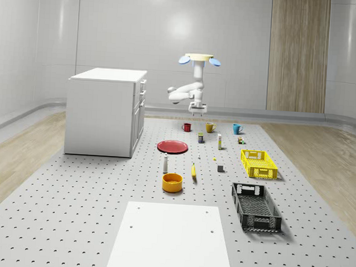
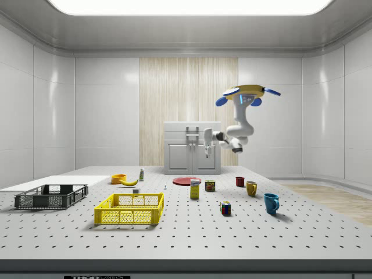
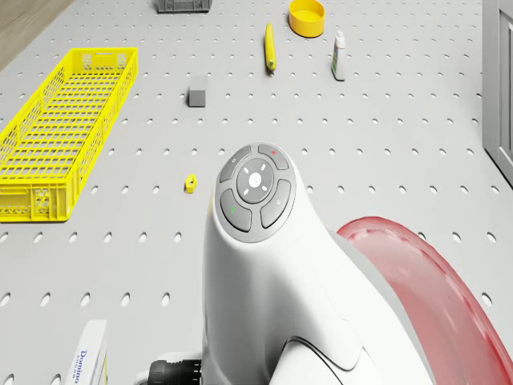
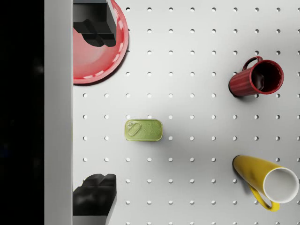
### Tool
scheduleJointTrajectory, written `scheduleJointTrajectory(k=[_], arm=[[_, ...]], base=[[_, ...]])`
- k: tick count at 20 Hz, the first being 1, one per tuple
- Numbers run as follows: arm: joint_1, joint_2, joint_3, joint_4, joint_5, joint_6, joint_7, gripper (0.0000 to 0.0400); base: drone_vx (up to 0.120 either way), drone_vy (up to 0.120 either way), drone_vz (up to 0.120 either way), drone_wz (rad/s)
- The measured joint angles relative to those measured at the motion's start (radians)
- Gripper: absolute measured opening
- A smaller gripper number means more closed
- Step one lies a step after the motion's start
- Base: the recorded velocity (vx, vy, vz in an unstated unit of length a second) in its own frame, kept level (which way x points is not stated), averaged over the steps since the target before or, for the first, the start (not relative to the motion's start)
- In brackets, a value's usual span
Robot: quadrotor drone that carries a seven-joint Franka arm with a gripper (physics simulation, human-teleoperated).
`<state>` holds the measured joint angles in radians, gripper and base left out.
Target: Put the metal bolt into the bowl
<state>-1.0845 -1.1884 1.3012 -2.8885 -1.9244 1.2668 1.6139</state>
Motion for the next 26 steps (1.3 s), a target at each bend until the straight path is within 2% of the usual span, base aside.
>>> scheduleJointTrajectory(k=[14,26], arm=[[-0.020,-0.063,0.018,0.004,0.032,0.058,0.018,0.0400],[-0.033,-0.111,0.030,0.007,0.055,0.103,0.031,0.0400]], base=[[0.120,0.000,-0.103,0.000],[0.120,0.000,0.000,0.000]])
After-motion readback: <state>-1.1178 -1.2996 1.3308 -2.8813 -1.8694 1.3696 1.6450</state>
